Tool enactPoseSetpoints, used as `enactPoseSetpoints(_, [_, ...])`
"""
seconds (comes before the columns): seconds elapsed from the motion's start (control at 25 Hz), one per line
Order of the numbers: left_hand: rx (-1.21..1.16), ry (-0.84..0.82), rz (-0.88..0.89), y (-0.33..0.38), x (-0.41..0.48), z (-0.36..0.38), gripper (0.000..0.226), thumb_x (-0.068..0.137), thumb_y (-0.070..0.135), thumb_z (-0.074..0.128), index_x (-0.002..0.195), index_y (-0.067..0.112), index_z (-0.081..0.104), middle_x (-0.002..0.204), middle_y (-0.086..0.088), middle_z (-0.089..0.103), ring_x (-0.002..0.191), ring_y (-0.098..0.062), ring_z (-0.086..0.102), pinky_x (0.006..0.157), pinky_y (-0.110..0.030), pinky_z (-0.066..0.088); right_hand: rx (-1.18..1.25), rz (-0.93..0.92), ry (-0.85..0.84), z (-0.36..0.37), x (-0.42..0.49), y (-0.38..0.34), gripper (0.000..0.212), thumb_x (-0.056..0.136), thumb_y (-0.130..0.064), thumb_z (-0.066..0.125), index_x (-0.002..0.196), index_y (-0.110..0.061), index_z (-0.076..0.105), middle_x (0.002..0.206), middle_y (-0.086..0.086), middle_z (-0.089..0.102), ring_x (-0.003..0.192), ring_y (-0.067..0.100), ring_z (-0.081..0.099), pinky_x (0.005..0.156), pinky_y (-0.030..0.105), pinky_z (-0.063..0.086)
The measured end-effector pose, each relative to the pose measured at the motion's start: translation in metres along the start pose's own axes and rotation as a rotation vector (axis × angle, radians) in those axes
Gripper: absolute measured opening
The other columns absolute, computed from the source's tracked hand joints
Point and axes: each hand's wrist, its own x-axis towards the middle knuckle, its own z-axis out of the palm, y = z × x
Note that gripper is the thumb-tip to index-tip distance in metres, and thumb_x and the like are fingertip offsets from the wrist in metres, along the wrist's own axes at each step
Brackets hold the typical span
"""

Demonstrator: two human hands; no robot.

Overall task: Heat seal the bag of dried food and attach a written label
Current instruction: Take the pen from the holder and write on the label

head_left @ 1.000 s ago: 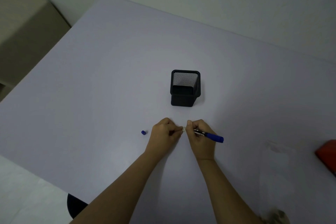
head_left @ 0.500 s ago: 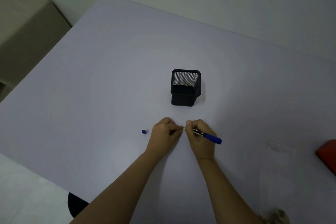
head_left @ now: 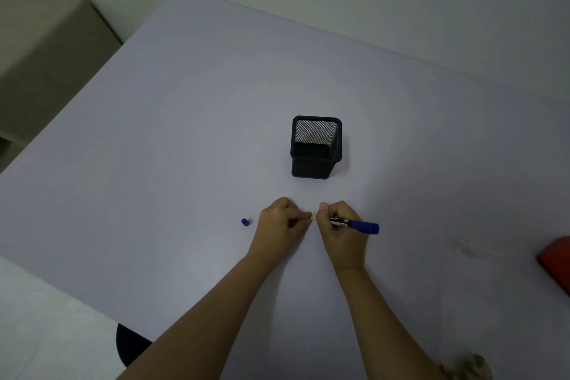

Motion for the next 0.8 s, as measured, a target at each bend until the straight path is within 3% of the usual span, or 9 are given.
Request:
enactPoseSetpoints(0.12, [-0.004,0.000,0.009,-0.0006,0.0002,-0.0009,0.019,0.083,0.017,0.066,0.098,0.007,0.072,0.081,-0.009,0.061,0.064,0.002,0.043,0.062,0.000,0.036,-0.014,-0.031,-0.007,-0.0014,-0.0010,-0.0001,0.032,0.086,-0.027,0.052,0.060,-0.008,0.049,0.053,0.008,0.052,0.055,0.018,0.049,0.048,0.017,0.041])
enactPoseSetpoints(0.24, [-0.007,-0.003,0.015,0.0010,0.0000,-0.0016,0.019,0.084,0.017,0.066,0.098,0.006,0.072,0.078,-0.003,0.054,0.063,0.003,0.042,0.062,-0.001,0.036,-0.005,-0.027,-0.046,-0.0013,-0.0018,-0.0008,0.028,0.084,-0.017,0.056,0.059,-0.014,0.046,0.051,0.005,0.048,0.053,0.014,0.046,0.047,0.013,0.039])
enactPoseSetpoints(0.44, [-0.009,-0.005,0.016,0.0008,0.0007,-0.0017,0.020,0.083,0.017,0.066,0.098,0.006,0.072,0.079,-0.009,0.058,0.064,0.001,0.042,0.062,0.000,0.036,-0.020,-0.027,-0.011,-0.0001,-0.0006,0.0008,0.036,0.084,-0.031,0.050,0.059,-0.006,0.048,0.052,0.011,0.052,0.049,0.019,0.046,0.048,0.021,0.042])
enactPoseSetpoints(0.68, [-0.012,-0.001,0.020,0.0006,0.0000,-0.0021,0.019,0.083,0.017,0.066,0.098,0.006,0.072,0.077,0.001,0.052,0.064,0.005,0.041,0.063,0.001,0.036,-0.023,-0.060,-0.028,-0.0011,-0.0021,0.0003,0.035,0.084,-0.031,0.049,0.060,-0.005,0.049,0.052,0.011,0.052,0.055,0.019,0.048,0.049,0.015,0.040])
enactPoseSetpoints(0.8, [0.006,-0.003,0.007,0.0011,0.0001,-0.0019,0.020,0.083,0.018,0.066,0.097,0.006,0.072,0.079,-0.005,0.057,0.064,0.003,0.041,0.060,-0.001,0.035,-0.004,-0.033,0.003,-0.0006,-0.0007,0.0006,0.035,0.084,-0.029,0.051,0.060,-0.004,0.049,0.053,0.012,0.053,0.055,0.021,0.049,0.048,0.019,0.041])
